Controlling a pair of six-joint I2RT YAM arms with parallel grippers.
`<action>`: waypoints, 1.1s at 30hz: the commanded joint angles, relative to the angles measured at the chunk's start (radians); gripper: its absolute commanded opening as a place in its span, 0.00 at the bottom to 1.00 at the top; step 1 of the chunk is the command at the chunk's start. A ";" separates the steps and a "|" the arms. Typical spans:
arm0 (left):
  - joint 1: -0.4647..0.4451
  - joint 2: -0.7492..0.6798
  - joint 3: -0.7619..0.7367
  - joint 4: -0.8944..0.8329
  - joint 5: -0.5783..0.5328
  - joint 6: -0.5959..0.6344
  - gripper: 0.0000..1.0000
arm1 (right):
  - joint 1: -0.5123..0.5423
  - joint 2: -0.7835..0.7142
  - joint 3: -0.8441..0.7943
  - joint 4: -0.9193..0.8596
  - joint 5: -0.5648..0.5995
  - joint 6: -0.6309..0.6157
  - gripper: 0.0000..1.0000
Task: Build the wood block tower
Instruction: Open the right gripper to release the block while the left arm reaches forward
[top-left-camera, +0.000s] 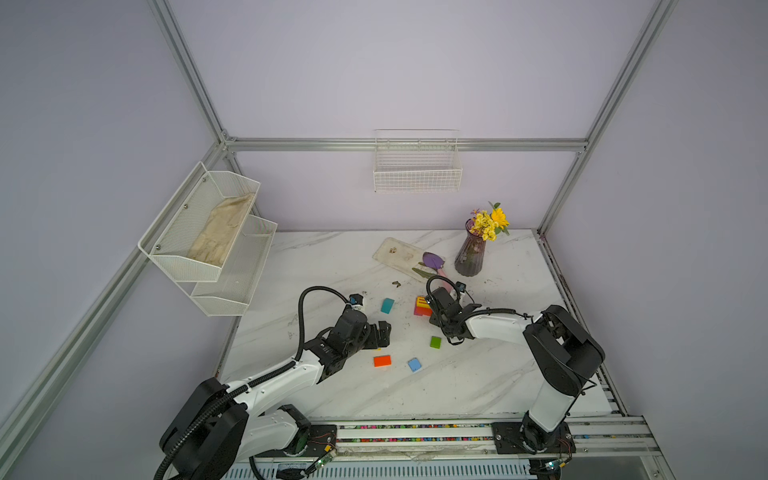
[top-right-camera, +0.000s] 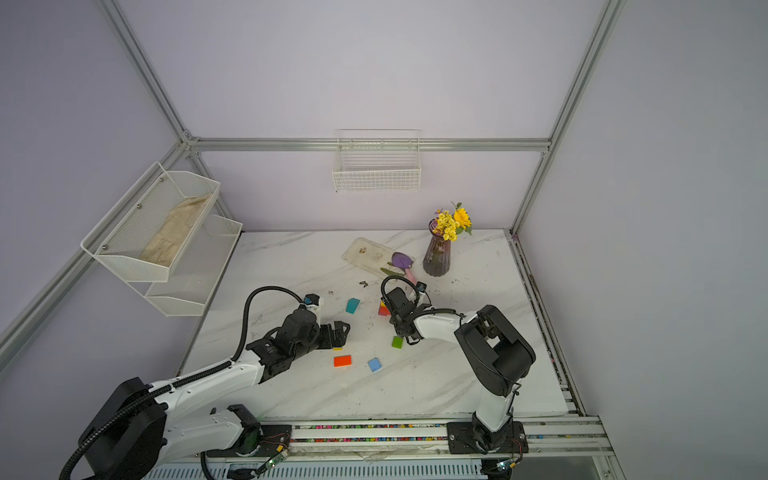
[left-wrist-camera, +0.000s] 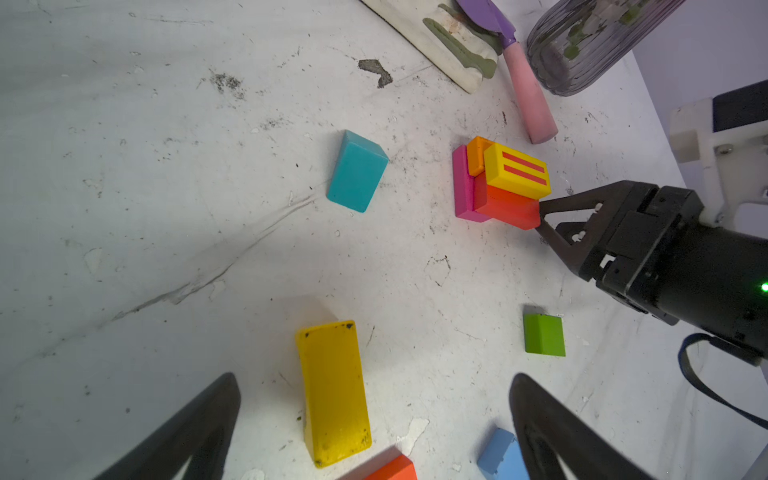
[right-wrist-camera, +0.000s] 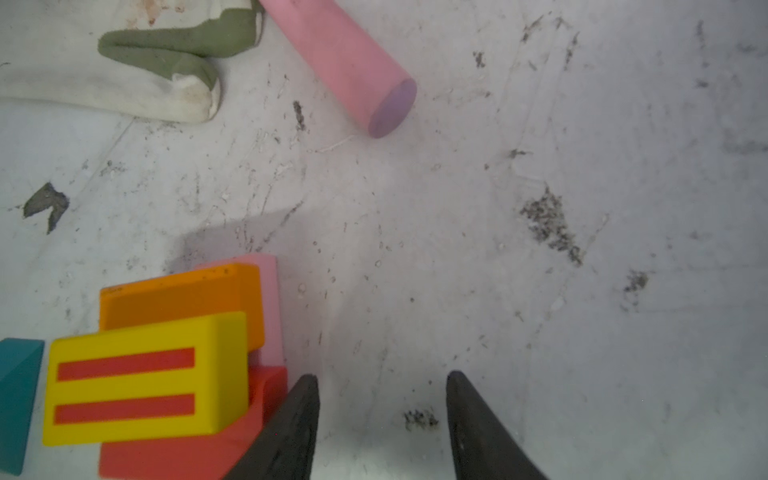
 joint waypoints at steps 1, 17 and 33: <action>-0.004 -0.013 0.080 0.045 -0.026 0.021 1.00 | -0.001 0.036 0.032 0.007 -0.007 0.003 0.51; -0.004 -0.002 0.078 0.045 -0.023 0.021 1.00 | -0.002 0.010 0.027 -0.029 0.044 0.014 0.49; -0.004 -0.003 0.078 0.047 -0.020 0.019 1.00 | 0.118 -0.116 -0.096 0.059 0.049 0.013 0.49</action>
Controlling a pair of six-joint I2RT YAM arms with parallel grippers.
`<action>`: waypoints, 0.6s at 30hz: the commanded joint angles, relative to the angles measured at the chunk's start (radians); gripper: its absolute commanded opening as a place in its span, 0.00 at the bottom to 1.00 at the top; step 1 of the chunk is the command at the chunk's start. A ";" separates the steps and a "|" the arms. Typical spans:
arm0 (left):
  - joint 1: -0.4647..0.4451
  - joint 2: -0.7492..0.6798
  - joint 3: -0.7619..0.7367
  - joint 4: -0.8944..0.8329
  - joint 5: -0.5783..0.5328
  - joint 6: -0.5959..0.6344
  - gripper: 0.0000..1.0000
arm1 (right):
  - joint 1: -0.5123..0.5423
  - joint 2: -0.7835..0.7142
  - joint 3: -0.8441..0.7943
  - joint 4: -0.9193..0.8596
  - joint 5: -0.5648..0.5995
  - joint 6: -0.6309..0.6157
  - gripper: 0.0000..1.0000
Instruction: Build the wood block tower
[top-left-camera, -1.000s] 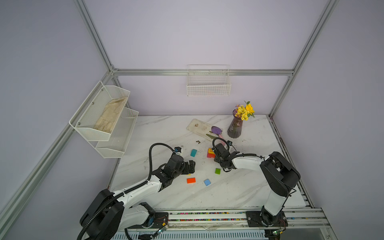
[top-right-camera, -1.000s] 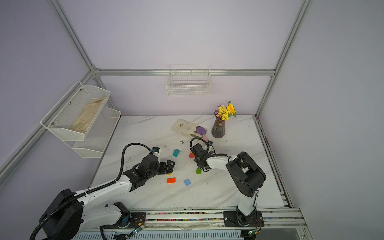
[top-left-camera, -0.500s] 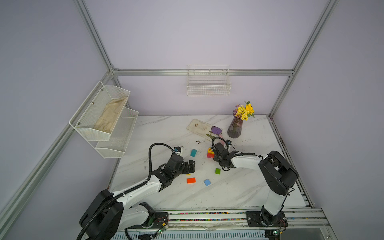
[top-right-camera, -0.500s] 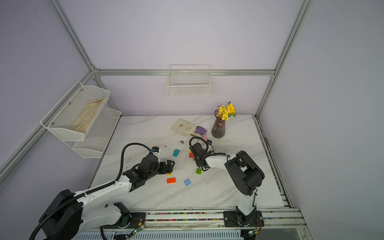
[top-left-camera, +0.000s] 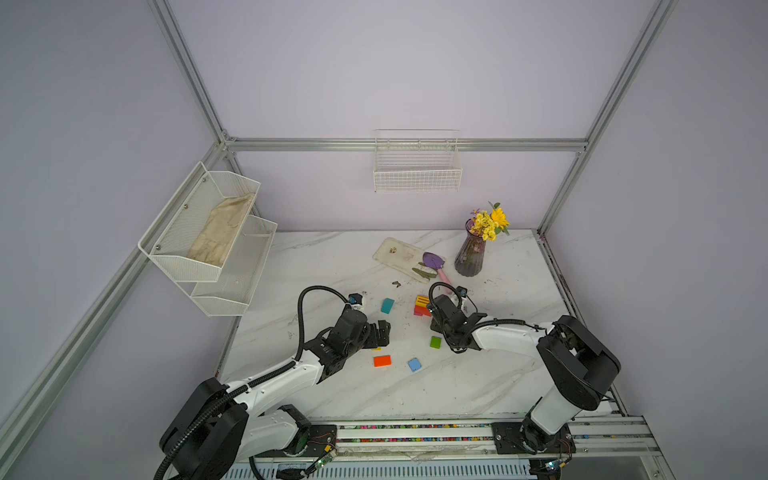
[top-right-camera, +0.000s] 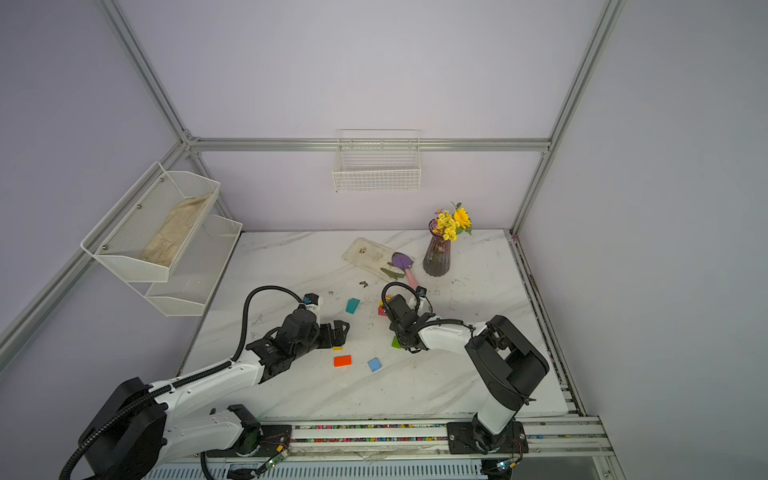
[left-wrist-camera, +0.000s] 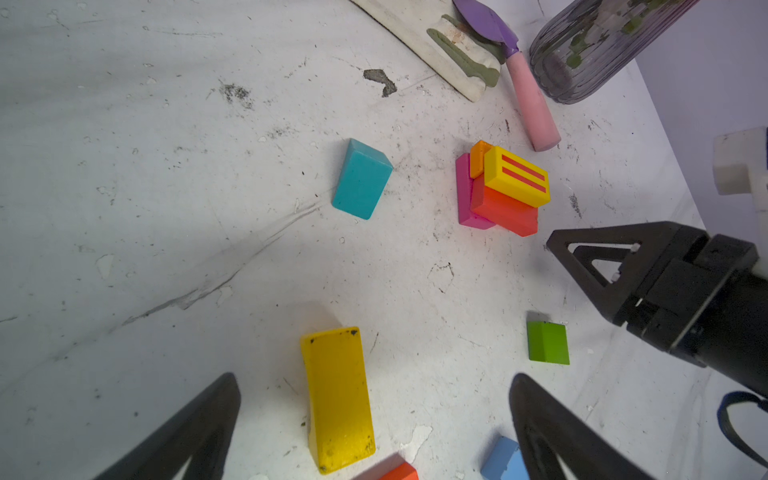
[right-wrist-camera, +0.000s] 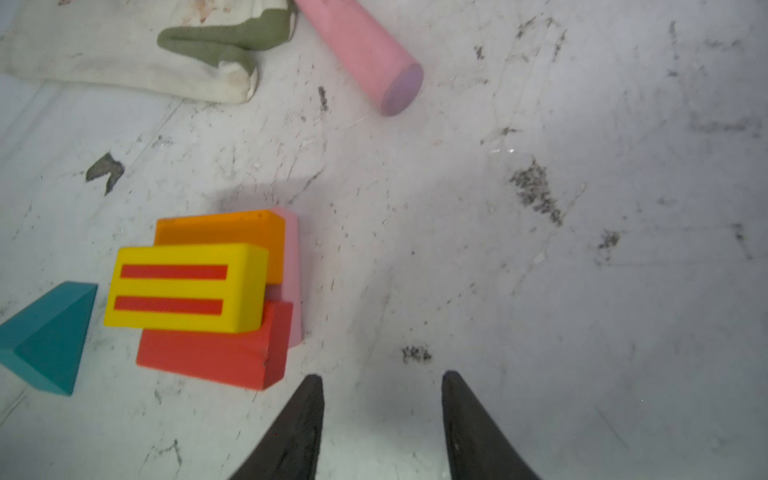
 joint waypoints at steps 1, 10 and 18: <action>-0.004 -0.004 0.076 0.040 -0.005 0.018 1.00 | 0.044 0.004 0.018 0.008 0.026 0.016 0.49; -0.004 -0.018 0.069 0.040 -0.011 0.020 1.00 | 0.048 0.073 0.071 -0.011 0.041 0.019 0.42; -0.005 -0.021 0.073 0.038 -0.010 0.019 1.00 | 0.043 0.129 0.115 -0.024 0.046 0.011 0.36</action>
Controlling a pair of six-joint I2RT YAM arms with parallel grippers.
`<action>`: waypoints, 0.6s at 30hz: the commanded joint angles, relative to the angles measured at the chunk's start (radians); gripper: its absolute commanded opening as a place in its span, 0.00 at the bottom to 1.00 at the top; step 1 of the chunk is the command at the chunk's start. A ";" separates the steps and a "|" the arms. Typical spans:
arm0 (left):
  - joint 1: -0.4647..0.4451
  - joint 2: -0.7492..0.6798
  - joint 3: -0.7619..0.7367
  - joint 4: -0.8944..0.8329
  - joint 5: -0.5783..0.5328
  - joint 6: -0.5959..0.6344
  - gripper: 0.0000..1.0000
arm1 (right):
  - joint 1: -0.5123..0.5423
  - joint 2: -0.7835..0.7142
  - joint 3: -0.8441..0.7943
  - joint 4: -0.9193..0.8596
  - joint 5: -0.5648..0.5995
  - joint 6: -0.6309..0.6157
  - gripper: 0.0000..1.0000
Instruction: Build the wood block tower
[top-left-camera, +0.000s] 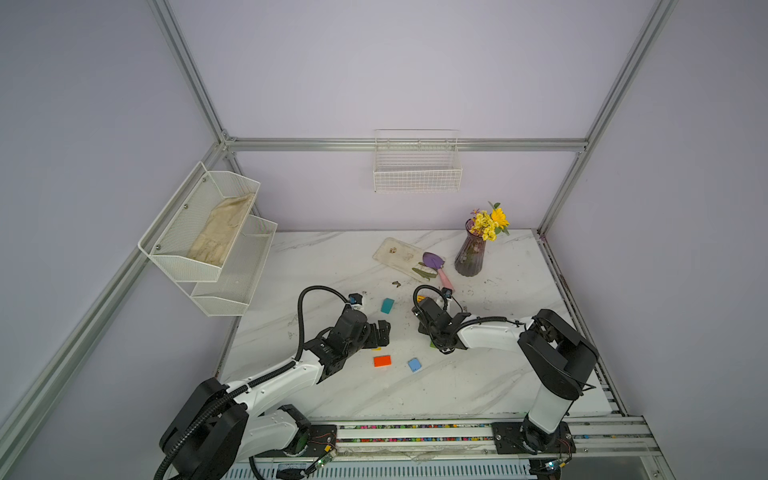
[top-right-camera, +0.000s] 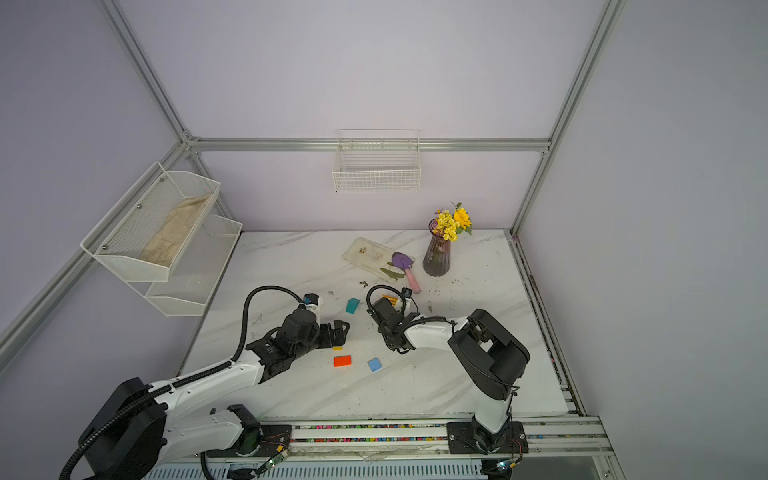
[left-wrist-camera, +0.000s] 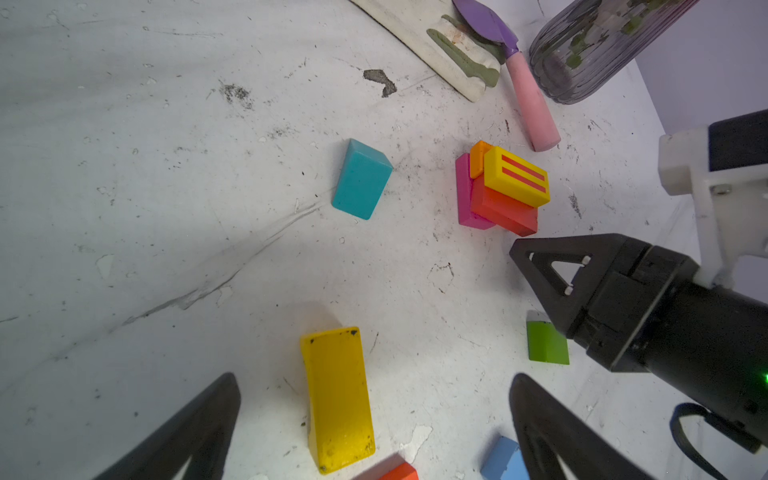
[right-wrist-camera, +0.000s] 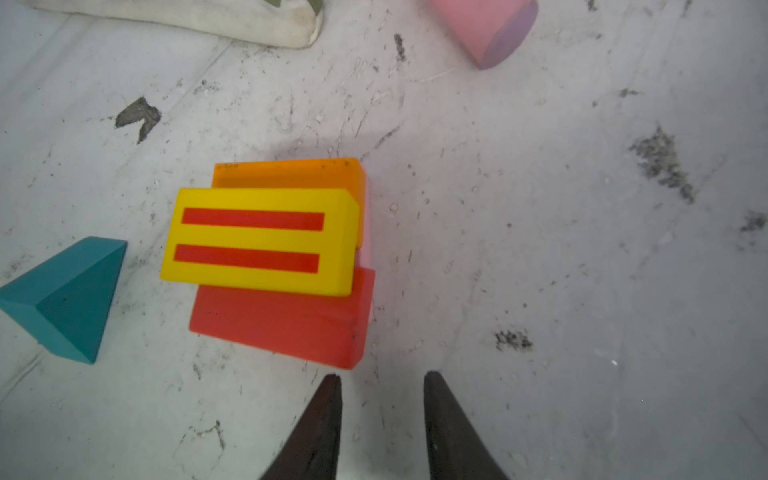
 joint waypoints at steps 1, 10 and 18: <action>-0.004 -0.021 0.073 0.038 -0.008 0.020 1.00 | -0.004 0.008 0.020 -0.020 0.035 0.004 0.36; -0.004 -0.011 0.075 0.040 0.000 0.018 1.00 | -0.012 0.018 0.038 -0.039 0.052 -0.007 0.30; -0.004 -0.011 0.076 0.042 0.007 0.017 1.00 | -0.016 0.046 0.067 -0.040 0.060 -0.028 0.29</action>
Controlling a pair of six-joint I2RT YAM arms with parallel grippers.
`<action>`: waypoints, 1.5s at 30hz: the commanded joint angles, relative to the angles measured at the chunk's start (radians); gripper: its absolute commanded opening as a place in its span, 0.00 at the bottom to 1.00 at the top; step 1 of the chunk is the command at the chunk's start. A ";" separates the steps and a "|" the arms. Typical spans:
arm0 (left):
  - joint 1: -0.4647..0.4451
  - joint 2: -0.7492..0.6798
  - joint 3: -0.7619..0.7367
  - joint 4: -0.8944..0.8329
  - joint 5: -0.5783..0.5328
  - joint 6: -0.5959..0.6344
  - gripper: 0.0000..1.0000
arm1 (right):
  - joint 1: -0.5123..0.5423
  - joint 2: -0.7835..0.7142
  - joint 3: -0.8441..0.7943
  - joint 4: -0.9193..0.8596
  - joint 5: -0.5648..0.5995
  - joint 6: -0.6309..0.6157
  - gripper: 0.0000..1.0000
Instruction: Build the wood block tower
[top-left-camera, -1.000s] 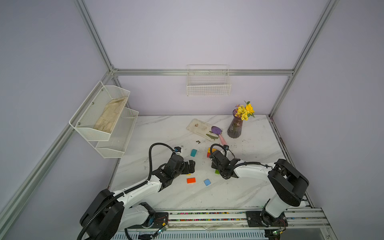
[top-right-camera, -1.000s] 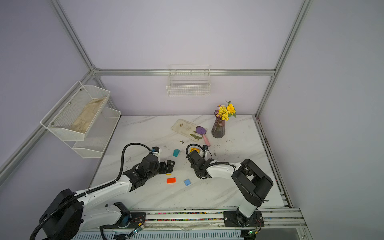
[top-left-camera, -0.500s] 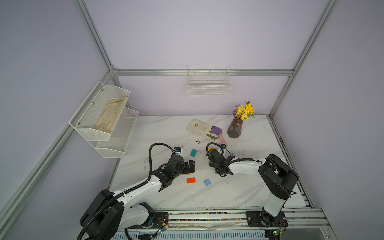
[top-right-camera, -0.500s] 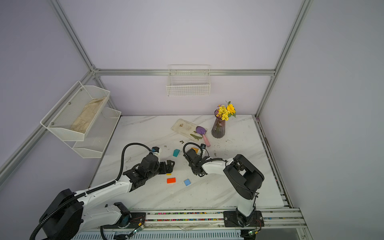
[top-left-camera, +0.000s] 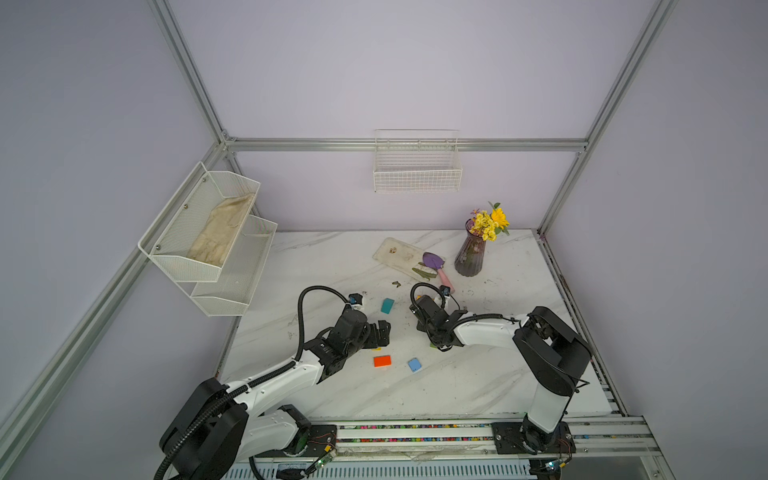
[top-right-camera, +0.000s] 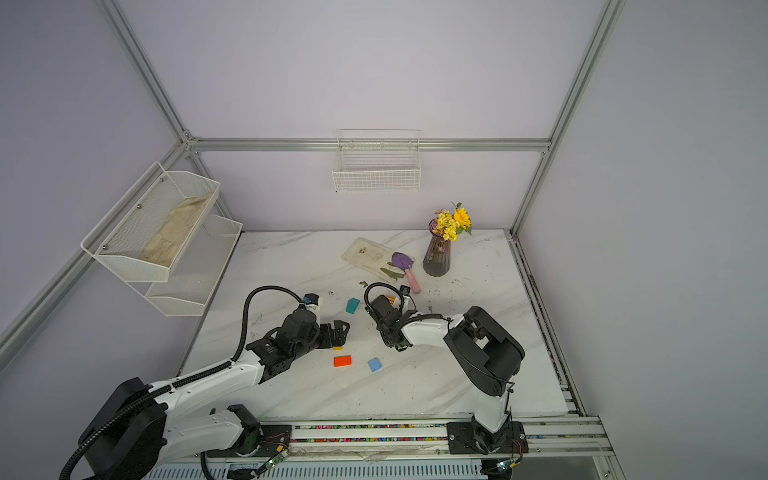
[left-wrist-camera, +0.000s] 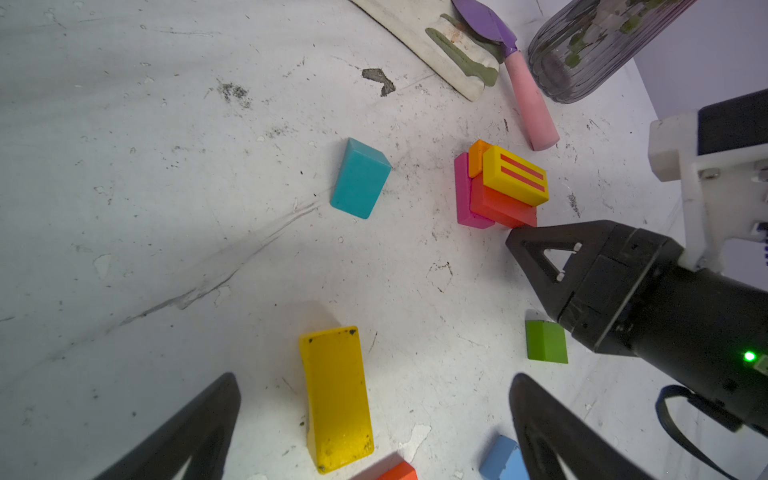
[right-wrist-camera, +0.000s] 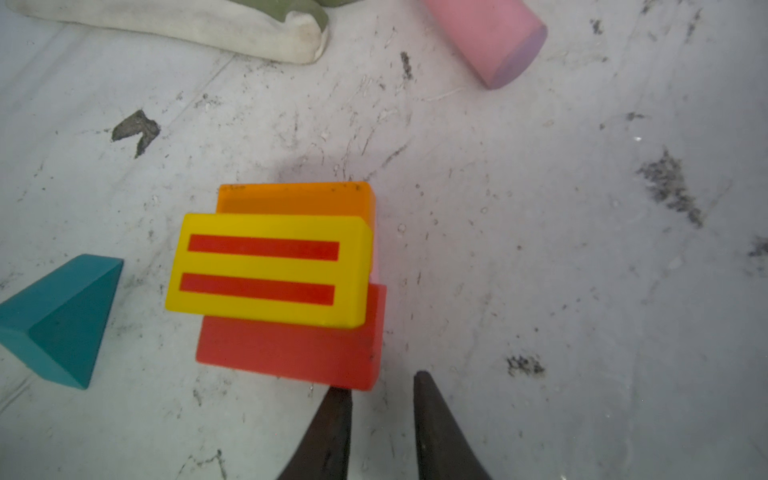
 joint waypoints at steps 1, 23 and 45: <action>-0.004 -0.012 0.076 0.043 0.003 0.017 1.00 | -0.006 0.015 0.028 -0.026 0.040 -0.013 0.28; -0.009 0.043 0.109 0.053 0.013 0.024 1.00 | -0.018 -0.102 -0.061 -0.001 0.037 -0.027 0.23; -0.023 0.531 0.630 -0.183 -0.176 0.130 1.00 | -0.182 -0.060 -0.021 0.091 -0.120 -0.107 0.24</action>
